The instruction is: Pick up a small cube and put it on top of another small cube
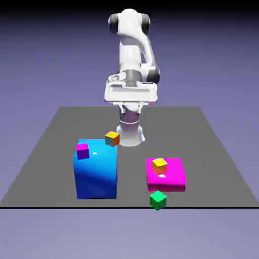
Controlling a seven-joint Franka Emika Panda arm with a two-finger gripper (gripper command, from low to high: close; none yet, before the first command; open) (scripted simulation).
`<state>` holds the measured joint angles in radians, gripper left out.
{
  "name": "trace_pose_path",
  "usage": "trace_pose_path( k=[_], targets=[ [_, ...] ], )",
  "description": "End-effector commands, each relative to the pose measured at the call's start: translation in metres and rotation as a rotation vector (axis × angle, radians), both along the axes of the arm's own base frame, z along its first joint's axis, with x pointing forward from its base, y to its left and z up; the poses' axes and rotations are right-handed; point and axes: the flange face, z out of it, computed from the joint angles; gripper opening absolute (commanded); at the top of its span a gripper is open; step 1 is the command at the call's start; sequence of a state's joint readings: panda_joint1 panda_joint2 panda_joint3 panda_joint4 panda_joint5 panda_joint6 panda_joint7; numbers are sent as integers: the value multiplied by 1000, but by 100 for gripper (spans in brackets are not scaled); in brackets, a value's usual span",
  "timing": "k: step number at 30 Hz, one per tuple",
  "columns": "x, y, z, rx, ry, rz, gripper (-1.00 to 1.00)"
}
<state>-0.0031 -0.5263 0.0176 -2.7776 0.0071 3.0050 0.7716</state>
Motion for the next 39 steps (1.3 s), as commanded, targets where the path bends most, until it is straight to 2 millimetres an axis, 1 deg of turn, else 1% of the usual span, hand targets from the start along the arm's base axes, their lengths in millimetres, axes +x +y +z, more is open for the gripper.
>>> trace_pose_path(
  k=[1, 6, 12, 17, 22, 29, 33, 34, 37, 38, 39],
  targets=[
    [9, 1, -5, 15, 36, -22, 0],
    [52, 5, -38, 94, 216, -136, 0],
    [98, 12, -87, 198, 434, -281, 0],
    [130, 19, -135, 291, 619, -405, 0],
    [154, 28, -184, 388, 808, -531, 0],
    [179, 41, -251, 529, 1084, -704, 0],
    [188, 48, -283, 605, 1237, -792, 0],
    [188, 48, -283, 605, 1237, -792, 0],
    [173, 68, -341, 605, 1237, -792, 0],
    [171, 70, -345, 605, 1237, -792, 0],
    [171, 70, -345, 605, 1237, -792, -100]
  ],
)
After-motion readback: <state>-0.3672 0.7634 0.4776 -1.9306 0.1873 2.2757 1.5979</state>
